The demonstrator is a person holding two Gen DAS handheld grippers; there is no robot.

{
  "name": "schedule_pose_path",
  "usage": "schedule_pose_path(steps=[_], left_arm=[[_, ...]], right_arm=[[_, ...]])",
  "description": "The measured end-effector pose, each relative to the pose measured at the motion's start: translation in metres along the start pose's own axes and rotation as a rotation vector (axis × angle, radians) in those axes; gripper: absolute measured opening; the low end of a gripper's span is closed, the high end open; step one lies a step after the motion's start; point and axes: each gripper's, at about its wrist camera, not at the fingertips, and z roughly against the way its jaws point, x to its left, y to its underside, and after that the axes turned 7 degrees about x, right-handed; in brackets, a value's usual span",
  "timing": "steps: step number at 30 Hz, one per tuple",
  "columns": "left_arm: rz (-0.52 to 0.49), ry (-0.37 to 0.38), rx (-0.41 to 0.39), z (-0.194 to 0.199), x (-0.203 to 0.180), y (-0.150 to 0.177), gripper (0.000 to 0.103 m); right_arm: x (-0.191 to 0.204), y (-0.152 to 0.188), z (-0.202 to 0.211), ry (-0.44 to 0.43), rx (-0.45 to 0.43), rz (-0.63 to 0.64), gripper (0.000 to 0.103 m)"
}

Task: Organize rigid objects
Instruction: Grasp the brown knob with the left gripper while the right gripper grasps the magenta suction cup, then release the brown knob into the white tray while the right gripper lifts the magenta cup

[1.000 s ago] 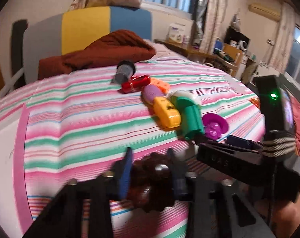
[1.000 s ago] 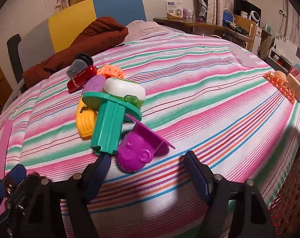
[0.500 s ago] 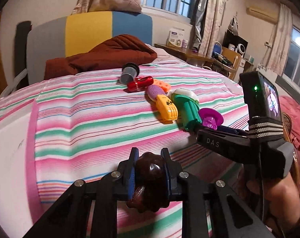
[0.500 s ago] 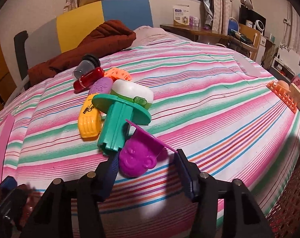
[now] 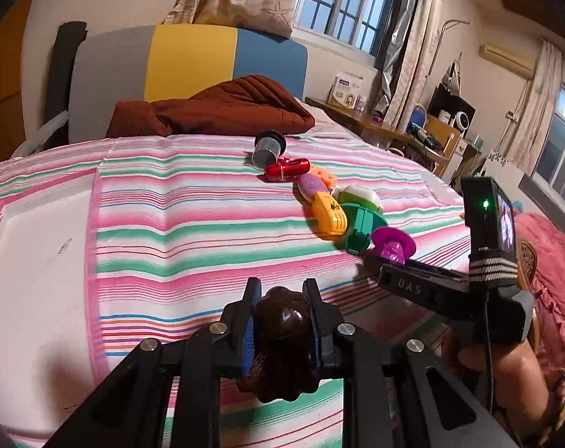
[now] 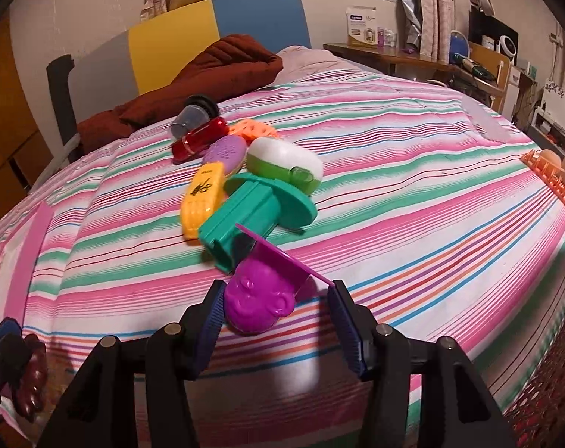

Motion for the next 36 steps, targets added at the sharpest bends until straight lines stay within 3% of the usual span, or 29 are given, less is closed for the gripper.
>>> schedule_pose_path(steps=[8,9,11,15,26,36], left_arm=[[0.006,-0.008,-0.04,0.022,0.009,-0.002,0.023],[0.009,-0.011,-0.043,0.025,0.011,-0.002,0.023],[0.022,-0.018,-0.048,0.03,0.018,-0.002,0.023],[0.061,-0.029,-0.06,0.038,0.036,-0.002,0.023],[0.194,-0.131,-0.11,0.065,0.105,-0.011,0.023],[0.325,-0.205,-0.058,0.053,0.172,-0.015,0.023]], right_arm=[[0.025,0.011,0.005,-0.049,0.019,0.052,0.056],[0.028,0.012,0.005,-0.056,0.02,0.062,0.034],[0.038,0.015,0.006,-0.068,0.029,0.095,0.031],[0.057,0.019,0.005,-0.066,0.026,0.155,0.031],[0.075,0.017,0.007,-0.132,0.028,0.172,0.031],[0.095,0.02,0.01,-0.131,0.022,0.224,0.031]])
